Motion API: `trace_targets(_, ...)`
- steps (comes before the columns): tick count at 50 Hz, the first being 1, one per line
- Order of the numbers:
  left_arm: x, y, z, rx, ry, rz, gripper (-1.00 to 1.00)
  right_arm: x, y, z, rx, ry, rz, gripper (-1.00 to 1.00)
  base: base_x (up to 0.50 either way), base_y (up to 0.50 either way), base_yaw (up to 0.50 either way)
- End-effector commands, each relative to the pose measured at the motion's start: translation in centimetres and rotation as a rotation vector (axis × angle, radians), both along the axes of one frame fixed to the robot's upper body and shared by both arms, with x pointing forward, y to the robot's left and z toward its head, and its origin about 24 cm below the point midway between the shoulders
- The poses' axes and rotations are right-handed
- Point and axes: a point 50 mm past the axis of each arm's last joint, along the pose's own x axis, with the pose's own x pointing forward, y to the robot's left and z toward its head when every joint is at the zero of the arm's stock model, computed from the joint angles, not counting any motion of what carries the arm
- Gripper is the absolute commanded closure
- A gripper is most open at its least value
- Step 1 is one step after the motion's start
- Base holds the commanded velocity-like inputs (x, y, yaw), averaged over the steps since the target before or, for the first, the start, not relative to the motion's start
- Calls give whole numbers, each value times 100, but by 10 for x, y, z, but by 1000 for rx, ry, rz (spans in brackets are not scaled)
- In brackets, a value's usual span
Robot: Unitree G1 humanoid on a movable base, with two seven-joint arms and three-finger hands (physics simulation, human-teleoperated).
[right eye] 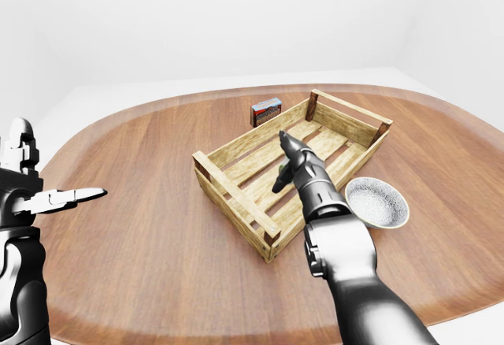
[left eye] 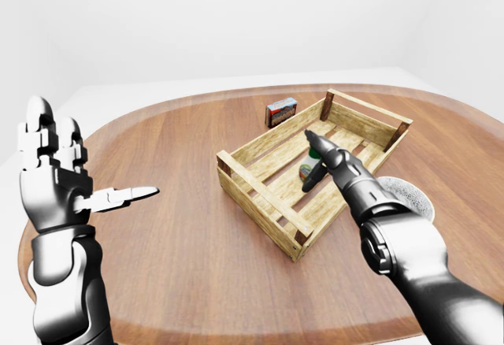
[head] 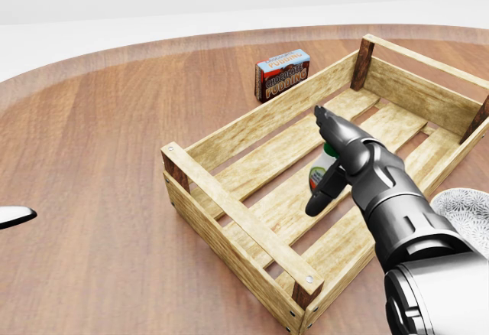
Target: Pick up the salad dressing and put it in the tray.
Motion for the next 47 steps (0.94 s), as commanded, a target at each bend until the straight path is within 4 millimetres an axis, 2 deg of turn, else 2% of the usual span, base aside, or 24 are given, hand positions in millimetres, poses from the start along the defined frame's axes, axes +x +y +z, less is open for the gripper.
trace_targets(1, 0, -1, 0, 2, -2, -1, -100, -3, -4, -8, 16, 4, -19, -100, 0, 0, 0)
trace_targets(7, -1, -1, 1, 4, -6, -2, -100, -3, -5, -7, 10, -1, -19, -100, 0, 0, 0)
trace_targets(11, -1, -1, 2, 5, -6, -1, -100, 3, -2, 8, -9, -33, 9, -100, 0, 0, 0)
trace_targets(17, -2, -1, 4, 9, -19, -2, -100, 14, 2, 60, -43, -148, 91, -100, 0, 0, 0)
trace_targets(18, -3, -2, 5, 11, -22, -4, -100, 14, 4, 78, -60, -192, 135, -100, 0, 0, 0)
trace_targets(21, -3, -3, 6, 14, -30, -5, -100, 3, 13, 107, -116, -270, 244, -100, 0, 0, 0)
trace_targets(22, -4, -3, 7, 15, -33, -4, -100, -9, 17, 123, -164, -306, 304, -100, 0, 0, 0)
trace_targets(25, -5, -3, 10, 21, -47, -3, -100, -34, 20, 147, -276, -368, 350, -100, 0, 0, 0)
trace_targets(26, -6, -2, 12, 21, -52, -2, -100, -52, 17, 164, -345, -484, 326, -100, 0, 0, 0)
trace_targets(28, -6, -2, 12, 21, -53, -1, -100, -70, 14, 177, -413, -580, 283, -100, 0, 0, 0)
trace_targets(29, -6, -2, 12, 20, -53, -2, -100, -82, 10, 185, -452, -638, 251, -100, 0, 0, 0)
trace_targets(30, -6, -3, 12, 22, -54, -4, -100, -102, 2, 197, -528, -725, 192, -100, 0, 0, 0)
trace_targets(33, -7, -4, 13, 25, -62, -5, -100, -131, -11, 212, -615, -838, 84, -100, 0, 0, 0)
trace_targets(34, -8, -4, 15, 28, -70, -4, -100, -160, -23, 228, -713, -941, -22, -100, 0, 0, 0)
trace_targets(36, -8, -3, 16, 30, -75, -2, -100, -184, -32, 238, -775, -1015, -108, -100, 0, 0, 0)
trace_targets(39, -9, -3, 17, 32, -76, -2, -100, -220, -49, 244, -869, -1080, -222, -100, 0, 0, 0)
trace_targets(40, -8, -3, 16, 32, -74, 0, -100, -242, -59, 241, -904, -1099, -283, -100, 0, 0, 0)
trace_targets(42, -9, -3, 17, 33, -78, -1, -100, -261, -67, 231, -930, -1075, -304, -100, 0, 0, 0)
trace_targets(44, -9, -4, 17, 34, -79, 0, -100, -279, -77, 217, -890, -1030, -321, -100, 0, 0, 0)
trace_targets(47, -10, -4, 19, 37, -89, 2, -100, -286, -84, 192, -758, -935, -284, -100, 0, 0, 0)
